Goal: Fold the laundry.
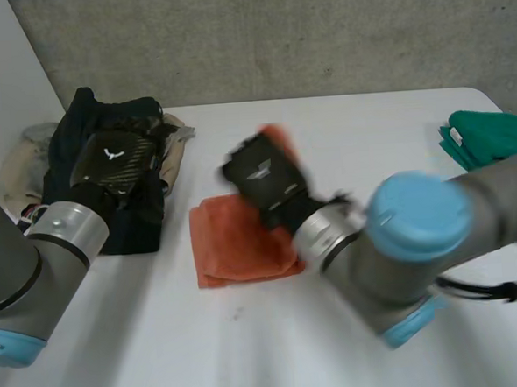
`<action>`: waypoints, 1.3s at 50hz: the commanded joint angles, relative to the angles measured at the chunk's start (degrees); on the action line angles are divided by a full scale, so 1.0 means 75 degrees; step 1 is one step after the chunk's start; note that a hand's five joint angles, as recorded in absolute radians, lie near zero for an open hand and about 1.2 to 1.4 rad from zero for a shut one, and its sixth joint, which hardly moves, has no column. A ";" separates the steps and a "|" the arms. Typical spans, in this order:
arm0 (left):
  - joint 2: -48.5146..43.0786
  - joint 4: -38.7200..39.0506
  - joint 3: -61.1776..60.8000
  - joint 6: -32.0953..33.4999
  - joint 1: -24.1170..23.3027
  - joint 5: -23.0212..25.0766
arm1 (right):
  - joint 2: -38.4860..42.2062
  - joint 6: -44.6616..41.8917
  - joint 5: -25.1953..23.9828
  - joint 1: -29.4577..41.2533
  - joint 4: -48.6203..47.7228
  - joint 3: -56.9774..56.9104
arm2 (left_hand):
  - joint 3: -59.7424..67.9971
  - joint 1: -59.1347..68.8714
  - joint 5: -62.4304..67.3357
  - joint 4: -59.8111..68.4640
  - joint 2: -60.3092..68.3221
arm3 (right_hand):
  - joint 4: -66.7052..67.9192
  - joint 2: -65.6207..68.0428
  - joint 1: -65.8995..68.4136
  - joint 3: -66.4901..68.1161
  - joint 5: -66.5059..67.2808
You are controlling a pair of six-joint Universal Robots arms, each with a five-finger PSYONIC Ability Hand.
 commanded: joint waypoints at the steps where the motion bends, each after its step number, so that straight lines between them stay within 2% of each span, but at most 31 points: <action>1: -0.0019 -0.0299 0.0134 -0.0656 0.0118 -0.0230 | 0.1669 0.0301 -0.0399 0.0877 0.1233 -0.1284 | -0.0284 -0.0100 -0.0374 -0.0210 -0.0246 | 0.0087 0.0200 0.1066 0.0155 0.0112; 2: -0.0066 -0.0370 0.0170 -0.0692 0.0094 -0.0254 | 0.1809 0.0464 -0.0248 0.0866 0.1769 -0.1681 | -0.0284 -0.0100 -0.0374 -0.0210 -0.0246 | -0.3835 -0.3722 -0.2856 -0.3767 -0.3810; 3: -0.0101 -0.0441 0.0228 -0.0727 0.0071 -0.0277 | 0.1811 0.0582 -0.0177 0.0831 0.2030 -0.1847 | -0.0284 -0.0100 -0.0374 -0.0210 -0.0246 | -0.4851 -0.4738 -0.3872 -0.4783 -0.4826; 5: -0.0241 -0.0639 0.0427 -0.0844 -0.0069 -0.0382 | 0.1753 0.0909 -0.0024 0.0667 0.2452 -0.2164 | -0.0284 -0.0100 -0.0374 -0.0210 -0.0246 | -0.5330 -0.5217 -0.4351 -0.5262 -0.5305; 8: -0.0546 -0.0839 0.0825 -0.0938 -0.0257 -0.0546 | 0.1425 0.2044 0.0350 0.0246 0.2630 -0.2493 | -0.0284 -0.0100 -0.0374 -0.0210 -0.0246 | -0.7822 -0.7709 -0.6843 -0.7754 -0.7797; 10: -0.0733 -0.0921 0.1060 -0.0973 -0.0374 -0.0605 | 0.1121 0.3014 0.0666 -0.0046 0.2606 -0.2528 | -0.0284 -0.0100 -0.0374 -0.0210 -0.0246 | -0.7822 -0.7709 -0.6843 -0.7754 -0.7797; 14: -0.1226 -0.1191 0.1693 -0.1020 -0.0796 -0.0723 | 0.0885 0.4247 0.0762 -0.0445 0.2723 -0.2528 | -0.0284 -0.0100 -0.0374 -0.0210 -0.0246 | -0.7822 -0.7709 -0.6843 -0.7754 -0.7797; 20: -0.2220 -0.1635 0.2711 -0.1301 -0.1522 -0.0770 | 0.1259 0.4614 0.0317 -0.0892 0.3460 -0.2973 | -0.0284 -0.0100 -0.0374 -0.0210 -0.0246 | -0.7822 -0.7709 -0.6843 -0.7754 -0.7797; 25: -0.3147 -0.2151 0.3415 -0.1396 -0.1734 -0.1109 | 0.2370 0.4941 0.0024 -0.1079 0.4876 -0.4189 | -0.0284 -0.0100 -0.0374 -0.0210 -0.0246 | -0.7822 -0.7709 -0.6843 -0.7754 -0.7797; 33: -0.4086 -0.3358 0.3979 -0.1267 -0.1465 -0.2222 | 0.3696 0.4499 0.0128 -0.1244 0.6179 -0.5445 | -0.0284 -0.0100 -0.0374 -0.0210 -0.0246 | -0.7822 -0.7709 -0.6843 -0.7754 -0.7797; 38: -0.4157 -0.3827 0.3979 -0.1079 -0.1312 -0.2293 | 0.3756 0.3713 0.0363 -0.1220 0.6333 -0.5540 | -0.0284 -0.0100 -0.0374 -0.0210 -0.0246 | -0.7822 -0.7709 -0.6843 -0.7754 -0.7797; 42: -0.3724 -0.3957 0.3827 -0.1056 -0.1277 -0.2130 | 0.3242 0.3115 0.0737 -0.1197 0.6275 -0.5342 | -0.0284 -0.0100 -0.0374 -0.0210 -0.0246 | -0.7822 -0.7709 -0.6843 -0.7754 -0.7797; 48: -0.2681 -0.3817 0.3639 -0.0951 -0.1207 -0.1181 | 0.2129 0.2003 0.1311 -0.0940 0.5327 -0.4464 | -0.0284 -0.0100 -0.0374 -0.0210 -0.0246 | -0.7822 -0.7709 -0.6843 -0.7754 -0.7797; 53: -0.1849 -0.3676 0.3651 -0.0740 -0.0868 -0.0373 | 0.0818 0.0505 0.1897 -0.0379 0.3620 -0.2605 | -0.0284 -0.0100 -0.0374 -0.0210 -0.0246 | -0.7822 -0.7709 -0.6843 -0.7754 -0.7797; 58: -0.1181 -0.3605 0.3768 -0.0798 -0.0469 0.0739 | -0.0051 0.0009 0.1945 0.0115 0.2117 -0.0809 | -0.0284 -0.0100 -0.0374 -0.0210 -0.0246 | -0.7822 -0.7709 -0.6843 -0.7754 -0.7797; 59: -0.1006 -0.3652 0.3826 -0.0891 -0.0329 0.1333 | -0.0134 0.0020 0.1922 0.0185 0.1940 -0.0551 | -0.0284 -0.0100 -0.0374 -0.0210 -0.0246 | -0.7822 -0.7709 -0.6843 -0.7754 -0.7797; 62: -0.0759 -0.3816 0.3885 -0.1078 -0.0176 0.2355 | -0.0287 0.0137 0.1781 0.0455 0.1330 0.0364 | -0.0284 -0.0100 -0.0374 -0.0210 -0.0246 | -0.7822 -0.7709 -0.6843 -0.7754 -0.7797; 63: -0.0630 -0.3979 0.3897 -0.1207 -0.0106 0.3043 | -0.0275 0.0172 0.1746 0.0513 0.1236 0.0528 | -0.0284 -0.0100 -0.0374 -0.0210 -0.0246 | -0.7822 -0.7709 -0.6843 -0.7754 -0.7797; 65: -0.0524 -0.4120 0.3885 -0.1325 -0.0035 0.3727 | -0.0182 0.0336 0.1676 0.0678 0.1002 0.0916 | -0.0284 -0.0100 -0.0374 -0.0210 -0.0246 | -0.7822 -0.7709 -0.6843 -0.7754 -0.7797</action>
